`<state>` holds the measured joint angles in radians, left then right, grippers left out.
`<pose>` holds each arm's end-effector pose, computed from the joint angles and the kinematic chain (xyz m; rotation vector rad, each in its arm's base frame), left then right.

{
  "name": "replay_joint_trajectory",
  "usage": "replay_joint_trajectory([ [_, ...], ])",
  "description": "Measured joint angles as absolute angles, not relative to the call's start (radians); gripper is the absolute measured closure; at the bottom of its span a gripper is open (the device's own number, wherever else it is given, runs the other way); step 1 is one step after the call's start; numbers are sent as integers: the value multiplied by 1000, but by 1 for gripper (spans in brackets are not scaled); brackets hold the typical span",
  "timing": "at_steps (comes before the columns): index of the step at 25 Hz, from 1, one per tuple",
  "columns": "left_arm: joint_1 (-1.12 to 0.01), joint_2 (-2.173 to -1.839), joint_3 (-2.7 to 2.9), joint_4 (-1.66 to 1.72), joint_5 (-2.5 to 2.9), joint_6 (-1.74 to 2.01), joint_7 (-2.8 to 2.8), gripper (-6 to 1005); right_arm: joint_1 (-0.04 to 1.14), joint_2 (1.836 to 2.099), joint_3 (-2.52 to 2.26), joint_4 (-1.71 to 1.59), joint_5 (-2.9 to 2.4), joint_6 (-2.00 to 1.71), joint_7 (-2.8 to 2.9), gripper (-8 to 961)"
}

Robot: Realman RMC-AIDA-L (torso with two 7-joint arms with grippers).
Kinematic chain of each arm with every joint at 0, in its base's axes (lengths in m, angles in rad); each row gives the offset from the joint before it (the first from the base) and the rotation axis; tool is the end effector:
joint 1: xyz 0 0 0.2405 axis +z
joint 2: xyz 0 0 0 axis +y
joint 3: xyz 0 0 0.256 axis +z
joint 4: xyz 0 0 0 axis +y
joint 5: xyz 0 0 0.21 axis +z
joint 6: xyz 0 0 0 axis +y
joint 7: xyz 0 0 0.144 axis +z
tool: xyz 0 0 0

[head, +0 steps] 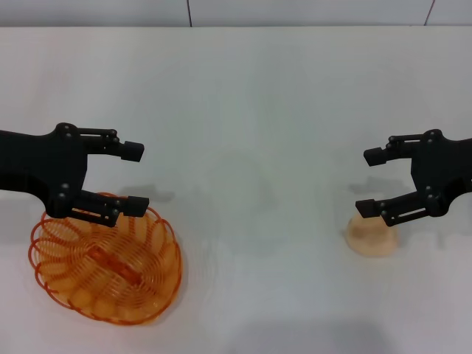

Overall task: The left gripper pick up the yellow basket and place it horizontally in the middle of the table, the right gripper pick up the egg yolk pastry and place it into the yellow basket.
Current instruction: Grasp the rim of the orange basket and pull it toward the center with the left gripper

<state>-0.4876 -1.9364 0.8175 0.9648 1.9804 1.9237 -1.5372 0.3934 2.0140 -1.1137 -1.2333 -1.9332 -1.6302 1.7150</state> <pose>-0.2420 0.3078 0.0807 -3.0285 -0.3703 -0.5162 0.2096 0.3195 0.0416 -2.9302 0.3406 0.3301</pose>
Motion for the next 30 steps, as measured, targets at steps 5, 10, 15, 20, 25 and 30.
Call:
replay_joint_trajectory([
  [5,-488,-1936,820,965,1980,1924,-1538,141,393,2014,-1114,-1233,-1932,-1629,1715,85],
  [10,-490,-1934,820,965,1979,1924,-1538,141,393,2014,-1114,-1233,-1932,-1629,1715,85],
  [15,-490,-1934,818,965,1981,1924,-1538,142,393,2014,-1114,-1233,-1932,-1626,1715,84],
  [20,-495,-1921,818,1007,2027,1920,-1625,142,393,2014,-1114,-1233,-1932,-1624,1715,84],
  [25,-496,-1897,815,1102,2100,1923,-1791,142,393,2014,-1114,-1233,-1933,-1622,1715,85],
  [30,-499,-1875,814,1177,2204,1920,-1941,144,390,2014,-1114,-1233,-1933,-1618,1715,84],
])
